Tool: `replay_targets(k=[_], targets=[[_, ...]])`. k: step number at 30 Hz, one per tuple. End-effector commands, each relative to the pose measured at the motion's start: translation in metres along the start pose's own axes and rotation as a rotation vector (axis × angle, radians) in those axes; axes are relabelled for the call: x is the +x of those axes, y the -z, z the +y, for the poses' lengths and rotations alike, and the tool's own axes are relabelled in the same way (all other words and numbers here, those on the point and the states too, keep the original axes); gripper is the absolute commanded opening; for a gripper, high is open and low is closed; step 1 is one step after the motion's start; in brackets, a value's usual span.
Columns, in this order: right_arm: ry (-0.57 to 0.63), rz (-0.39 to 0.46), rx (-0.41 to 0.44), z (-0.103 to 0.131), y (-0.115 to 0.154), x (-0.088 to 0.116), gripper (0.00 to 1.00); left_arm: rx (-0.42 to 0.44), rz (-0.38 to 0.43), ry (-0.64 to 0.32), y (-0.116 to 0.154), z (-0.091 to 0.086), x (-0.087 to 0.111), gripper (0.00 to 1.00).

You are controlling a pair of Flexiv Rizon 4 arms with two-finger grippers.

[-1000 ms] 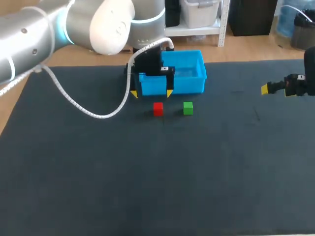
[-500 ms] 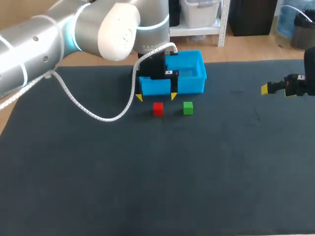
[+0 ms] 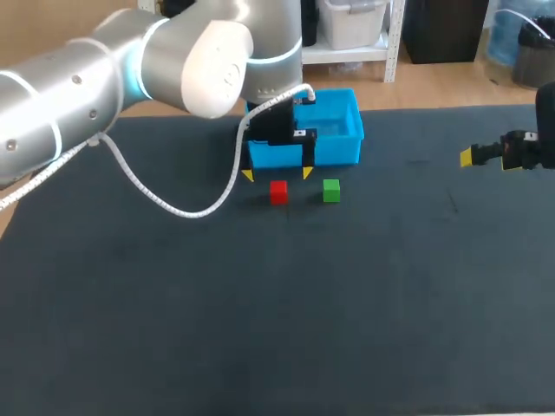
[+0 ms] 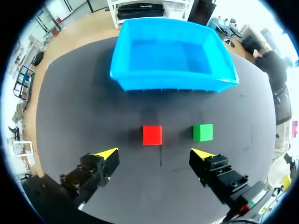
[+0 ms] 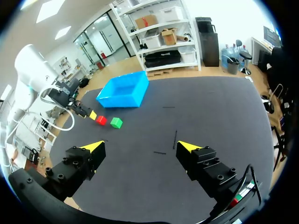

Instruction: Use the left arm to pick the red cube and place it into the blue plastic box first, then use the right arm to grasp the green cube and put it into the same blue plastic box after the first action is fully finished.

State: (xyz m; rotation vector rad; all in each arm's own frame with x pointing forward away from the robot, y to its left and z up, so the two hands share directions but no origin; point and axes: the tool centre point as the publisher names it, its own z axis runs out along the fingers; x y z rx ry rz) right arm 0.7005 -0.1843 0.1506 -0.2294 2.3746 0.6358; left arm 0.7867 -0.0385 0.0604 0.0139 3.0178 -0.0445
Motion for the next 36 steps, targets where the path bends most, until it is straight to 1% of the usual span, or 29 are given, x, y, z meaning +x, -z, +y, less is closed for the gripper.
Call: replay_targets(k=[1,14,18,36], targets=[[0.001,0.000,-0.002,-0.001,0.000,0.000,1.00,-0.007,0.016,0.007,-0.011,-0.005,-0.013,1.00],[0.001,0.000,-0.002,-0.001,0.000,0.000,1.00,-0.010,0.008,0.002,-0.045,-0.002,-0.021,1.00],[0.001,0.000,-0.002,-0.001,0.000,0.000,1.00,0.009,-0.005,0.001,-0.050,-0.001,-0.021,1.00],[0.001,0.000,-0.002,-0.001,0.000,0.000,1.00,0.011,-0.011,0.018,-0.062,0.000,-0.021,1.00]])
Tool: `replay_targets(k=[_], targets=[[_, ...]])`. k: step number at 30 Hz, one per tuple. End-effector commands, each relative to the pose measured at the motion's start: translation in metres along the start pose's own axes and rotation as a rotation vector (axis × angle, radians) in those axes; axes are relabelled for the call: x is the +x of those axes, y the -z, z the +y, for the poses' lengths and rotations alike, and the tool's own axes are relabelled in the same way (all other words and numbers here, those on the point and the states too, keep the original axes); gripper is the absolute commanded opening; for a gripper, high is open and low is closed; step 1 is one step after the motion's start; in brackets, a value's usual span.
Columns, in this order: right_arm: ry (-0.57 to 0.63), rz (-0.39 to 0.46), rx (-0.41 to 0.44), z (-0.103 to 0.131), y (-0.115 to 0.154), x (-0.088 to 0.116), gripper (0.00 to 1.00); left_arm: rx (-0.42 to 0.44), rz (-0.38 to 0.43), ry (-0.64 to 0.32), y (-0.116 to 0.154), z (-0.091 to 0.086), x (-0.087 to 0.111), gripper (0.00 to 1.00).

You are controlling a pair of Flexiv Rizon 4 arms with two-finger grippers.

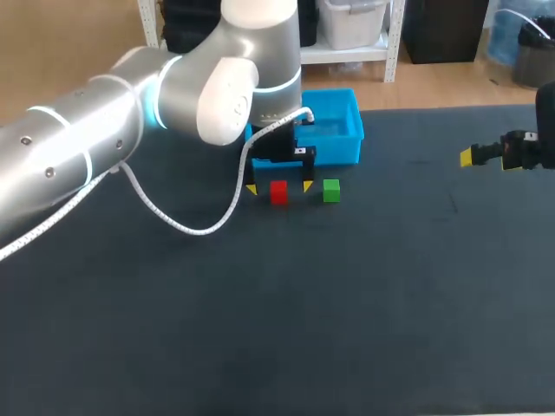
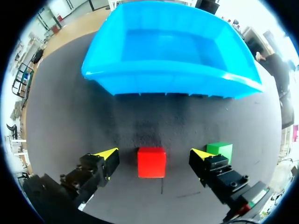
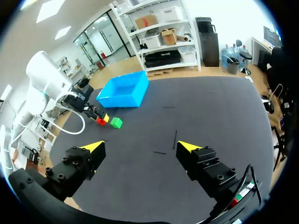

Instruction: Use the left arm to pick the red cube and place it into the blue plastic box first, then use the right arm to grasp the green cube and put it into the same blue plastic box after the first action is fully finished.

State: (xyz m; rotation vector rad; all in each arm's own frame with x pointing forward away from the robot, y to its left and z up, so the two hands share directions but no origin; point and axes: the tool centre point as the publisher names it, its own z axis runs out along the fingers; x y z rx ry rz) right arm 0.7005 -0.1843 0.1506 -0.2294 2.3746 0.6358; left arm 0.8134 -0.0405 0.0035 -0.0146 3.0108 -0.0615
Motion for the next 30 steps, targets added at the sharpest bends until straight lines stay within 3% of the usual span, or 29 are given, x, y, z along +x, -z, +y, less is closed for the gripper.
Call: replay_targets(k=[1,11,12,13,14,15,30], targets=[[0.001,0.000,-0.002,-0.0006,0.0002,0.0003,1.00,0.000,-0.006,-0.001,-0.0027,0.0004,-0.0015,1.00],[0.001,0.000,-0.002,-0.0006,0.0002,0.0003,1.00,-0.010,-0.017,-0.001,-0.0094,0.0044,-0.0006,1.00],[0.001,0.000,-0.002,-0.0006,0.0002,0.0003,1.00,-0.013,-0.021,0.000,-0.0099,0.0045,-0.0003,0.89],[0.001,0.000,-0.002,-0.0006,0.0002,0.0003,1.00,-0.012,-0.028,-0.001,-0.0104,0.0044,0.0003,0.43],[0.001,0.000,-0.002,-0.0006,0.0002,0.0003,1.00,-0.012,-0.029,-0.001,-0.0105,0.0043,0.0008,0.06],[0.001,0.000,-0.002,-0.0006,0.0002,0.0003,1.00,-0.012,-0.033,-0.003,-0.0108,0.0042,0.0010,0.00],[0.001,0.000,-0.002,-0.0006,0.0002,0.0003,1.00,-0.017,-0.054,-0.003,-0.0104,0.0053,-0.0008,0.00]])
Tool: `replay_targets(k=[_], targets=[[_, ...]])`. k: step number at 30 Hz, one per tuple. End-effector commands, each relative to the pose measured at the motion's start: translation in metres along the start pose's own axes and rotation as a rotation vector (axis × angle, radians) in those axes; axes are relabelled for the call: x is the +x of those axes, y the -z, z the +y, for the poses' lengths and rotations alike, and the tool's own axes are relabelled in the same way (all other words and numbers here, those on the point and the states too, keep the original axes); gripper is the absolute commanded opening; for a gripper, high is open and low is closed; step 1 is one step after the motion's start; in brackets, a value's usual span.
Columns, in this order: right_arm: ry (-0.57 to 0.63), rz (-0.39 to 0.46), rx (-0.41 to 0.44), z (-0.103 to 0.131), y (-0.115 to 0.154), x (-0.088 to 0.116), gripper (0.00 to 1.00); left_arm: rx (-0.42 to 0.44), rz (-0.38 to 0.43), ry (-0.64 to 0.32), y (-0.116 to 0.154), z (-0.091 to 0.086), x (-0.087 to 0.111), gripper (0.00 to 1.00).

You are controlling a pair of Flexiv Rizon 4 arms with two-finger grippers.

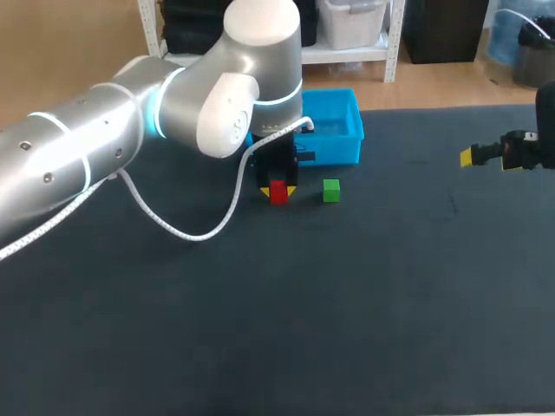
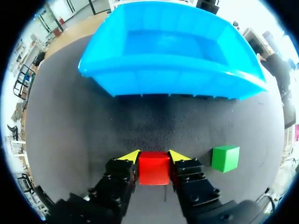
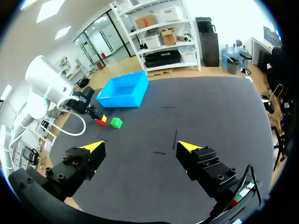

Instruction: Use the left arm to pick the red cube and place it into the blue plastic box first, then use the right arm to grasp the green cube and put it into the same blue plastic box after the first action is fully finished.

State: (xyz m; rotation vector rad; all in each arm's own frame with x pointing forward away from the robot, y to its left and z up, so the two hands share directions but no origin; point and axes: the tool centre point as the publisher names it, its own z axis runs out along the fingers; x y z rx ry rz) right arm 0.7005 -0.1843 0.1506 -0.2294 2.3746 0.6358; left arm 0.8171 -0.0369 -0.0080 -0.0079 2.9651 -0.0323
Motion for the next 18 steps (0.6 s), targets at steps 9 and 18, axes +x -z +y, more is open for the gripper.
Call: replay_targets(k=[9,18], targets=[[0.001,0.000,-0.002,-0.001,0.000,0.000,1.00,-0.010,-0.026,-0.007,0.022,0.003,0.002,0.00],[0.001,0.000,-0.002,-0.001,0.000,0.000,1.00,0.005,-0.065,-0.035,0.068,0.001,0.002,0.00]])
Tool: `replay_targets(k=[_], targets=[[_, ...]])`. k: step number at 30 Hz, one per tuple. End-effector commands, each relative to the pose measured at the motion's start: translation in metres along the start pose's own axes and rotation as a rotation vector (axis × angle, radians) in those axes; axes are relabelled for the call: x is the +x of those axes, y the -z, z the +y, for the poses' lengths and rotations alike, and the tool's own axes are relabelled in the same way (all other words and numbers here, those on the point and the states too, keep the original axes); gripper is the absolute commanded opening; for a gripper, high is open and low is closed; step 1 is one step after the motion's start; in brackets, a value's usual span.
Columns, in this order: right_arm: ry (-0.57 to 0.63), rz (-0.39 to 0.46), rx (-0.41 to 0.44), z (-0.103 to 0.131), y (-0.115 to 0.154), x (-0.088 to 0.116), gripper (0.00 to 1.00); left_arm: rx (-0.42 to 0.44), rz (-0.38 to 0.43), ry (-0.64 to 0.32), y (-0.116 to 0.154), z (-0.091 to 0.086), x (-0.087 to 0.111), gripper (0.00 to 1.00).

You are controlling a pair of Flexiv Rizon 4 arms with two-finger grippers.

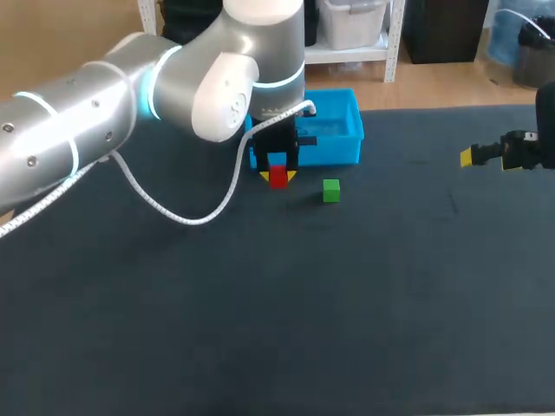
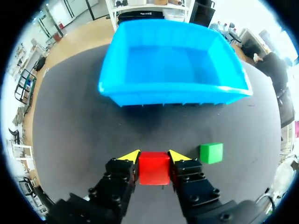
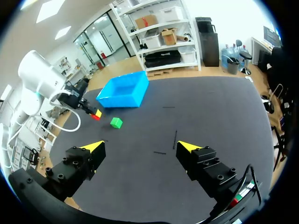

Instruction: Use the left arm to pick the red cube and place it into the blue plastic box first, then use the right arm to grasp the green cube and put it into the same blue plastic box after the first action is fully finished.

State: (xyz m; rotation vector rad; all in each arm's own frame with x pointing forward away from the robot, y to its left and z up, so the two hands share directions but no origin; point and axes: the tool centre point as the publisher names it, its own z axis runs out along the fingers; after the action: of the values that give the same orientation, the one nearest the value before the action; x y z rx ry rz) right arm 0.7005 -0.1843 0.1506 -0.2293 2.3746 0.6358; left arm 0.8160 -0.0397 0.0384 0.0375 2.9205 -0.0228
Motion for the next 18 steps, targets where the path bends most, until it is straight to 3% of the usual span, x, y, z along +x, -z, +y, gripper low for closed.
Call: replay_targets(k=[1,18], targets=[[0.001,0.000,-0.002,-0.001,0.000,0.000,1.00,0.017,-0.028,-0.006,0.028,0.004,0.007,0.00],[0.001,0.000,-0.002,-0.001,0.000,0.000,1.00,0.056,-0.142,-0.018,0.093,0.008,-0.007,0.00]])
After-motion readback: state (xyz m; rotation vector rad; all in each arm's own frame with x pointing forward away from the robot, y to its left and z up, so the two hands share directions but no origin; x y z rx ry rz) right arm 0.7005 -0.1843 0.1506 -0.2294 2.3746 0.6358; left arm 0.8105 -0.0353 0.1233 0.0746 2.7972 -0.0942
